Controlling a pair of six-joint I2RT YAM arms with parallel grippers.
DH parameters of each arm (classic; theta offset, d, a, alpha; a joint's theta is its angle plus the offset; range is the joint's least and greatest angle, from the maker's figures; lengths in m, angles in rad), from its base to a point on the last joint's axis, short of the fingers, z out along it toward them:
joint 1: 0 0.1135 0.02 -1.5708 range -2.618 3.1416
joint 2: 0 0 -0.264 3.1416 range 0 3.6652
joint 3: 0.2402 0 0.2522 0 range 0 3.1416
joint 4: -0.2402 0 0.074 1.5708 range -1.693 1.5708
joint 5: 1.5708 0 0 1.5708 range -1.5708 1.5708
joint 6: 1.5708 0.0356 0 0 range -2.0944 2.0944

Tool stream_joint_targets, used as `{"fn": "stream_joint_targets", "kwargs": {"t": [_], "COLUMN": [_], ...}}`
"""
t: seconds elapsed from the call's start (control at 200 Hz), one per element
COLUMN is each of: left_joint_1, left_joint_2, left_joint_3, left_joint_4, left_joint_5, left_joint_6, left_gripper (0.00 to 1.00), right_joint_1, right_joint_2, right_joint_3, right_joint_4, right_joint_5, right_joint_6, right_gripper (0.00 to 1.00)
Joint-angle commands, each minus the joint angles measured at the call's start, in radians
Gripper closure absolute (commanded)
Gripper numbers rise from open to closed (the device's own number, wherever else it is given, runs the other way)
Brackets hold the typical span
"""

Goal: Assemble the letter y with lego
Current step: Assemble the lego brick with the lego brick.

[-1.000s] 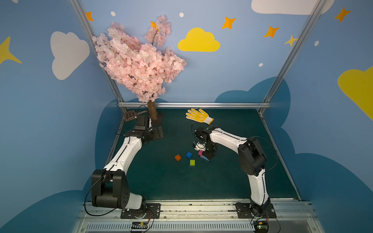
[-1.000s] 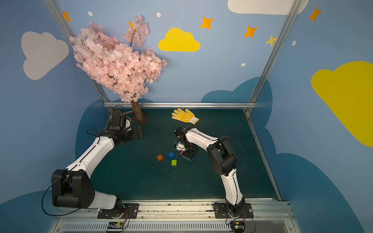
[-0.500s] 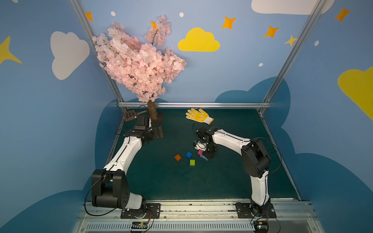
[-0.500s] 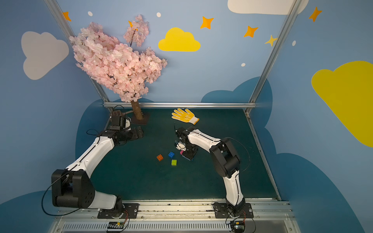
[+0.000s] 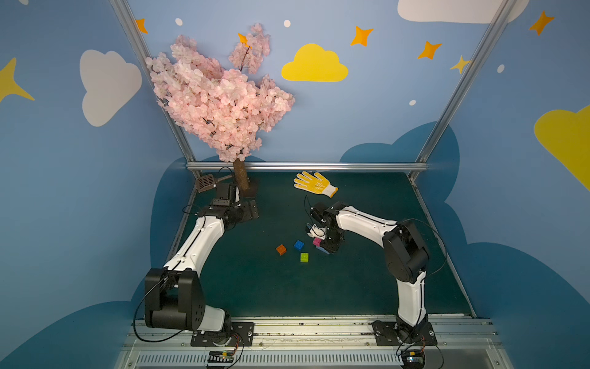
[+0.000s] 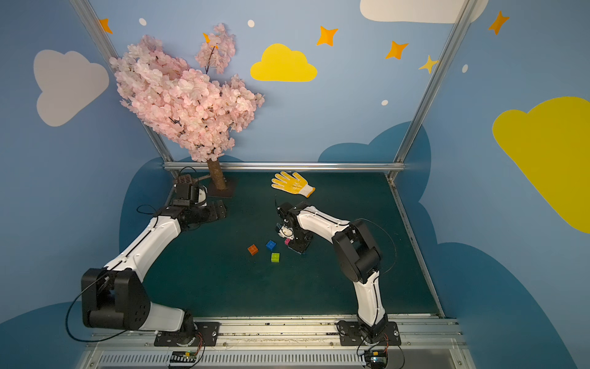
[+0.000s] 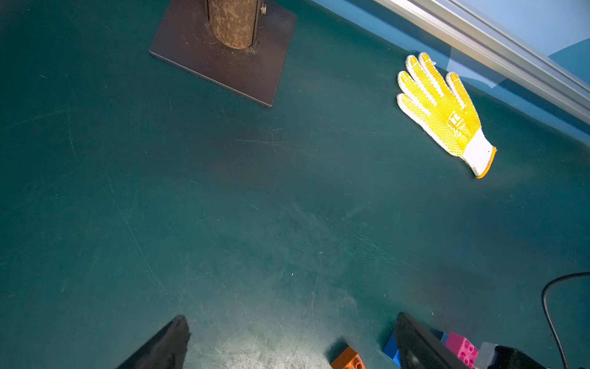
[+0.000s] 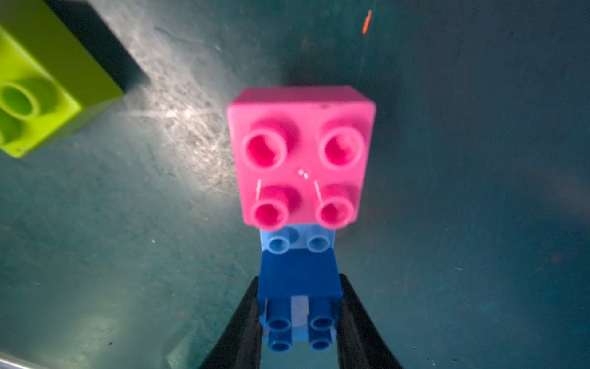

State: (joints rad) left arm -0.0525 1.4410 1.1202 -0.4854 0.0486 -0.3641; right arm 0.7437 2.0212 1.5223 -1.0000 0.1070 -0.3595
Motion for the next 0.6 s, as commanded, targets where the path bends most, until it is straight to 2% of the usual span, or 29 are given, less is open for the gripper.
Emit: {"fn": "stream_joint_targets", "kwargs": {"t": [0.0,0.12,0.235,0.345,0.415,0.456,0.526,0.591], "left_joint_1": [0.006,0.006,0.006,0.006,0.007,0.008,0.007,0.008], "left_joint_2": [0.004,0.005,0.006,0.006,0.006,0.006,0.007,0.010], "left_joint_3": [0.030,0.030,0.029,0.030,0.029,0.030,0.030,0.030], "left_joint_4": [-0.015,-0.015,-0.017,-0.017,-0.018,-0.015,-0.015,-0.016], "left_joint_5": [-0.012,-0.012,-0.015,-0.015,-0.016,-0.015,-0.014,-0.014], "left_joint_6": [0.000,0.000,-0.001,-0.001,0.000,-0.001,-0.001,-0.001], "left_gripper": [0.00,0.00,0.00,0.00,0.00,0.00,0.00,0.00], "right_joint_1": [-0.003,-0.006,-0.012,-0.016,-0.018,-0.020,-0.021,-0.024], "right_joint_2": [0.039,0.031,0.025,0.021,0.018,0.016,0.004,-0.011], "right_joint_3": [0.019,0.020,0.019,0.019,0.020,0.018,0.009,-0.003], "right_joint_4": [0.040,0.039,0.041,0.041,0.041,0.040,0.048,0.063], "right_joint_5": [-0.036,-0.047,-0.056,-0.058,-0.062,-0.063,-0.058,-0.060], "right_joint_6": [0.003,0.005,0.010,0.011,0.014,0.017,0.026,0.035], "right_gripper": [0.64,0.59,0.58,0.68,0.71,0.67,0.53,0.50]}}
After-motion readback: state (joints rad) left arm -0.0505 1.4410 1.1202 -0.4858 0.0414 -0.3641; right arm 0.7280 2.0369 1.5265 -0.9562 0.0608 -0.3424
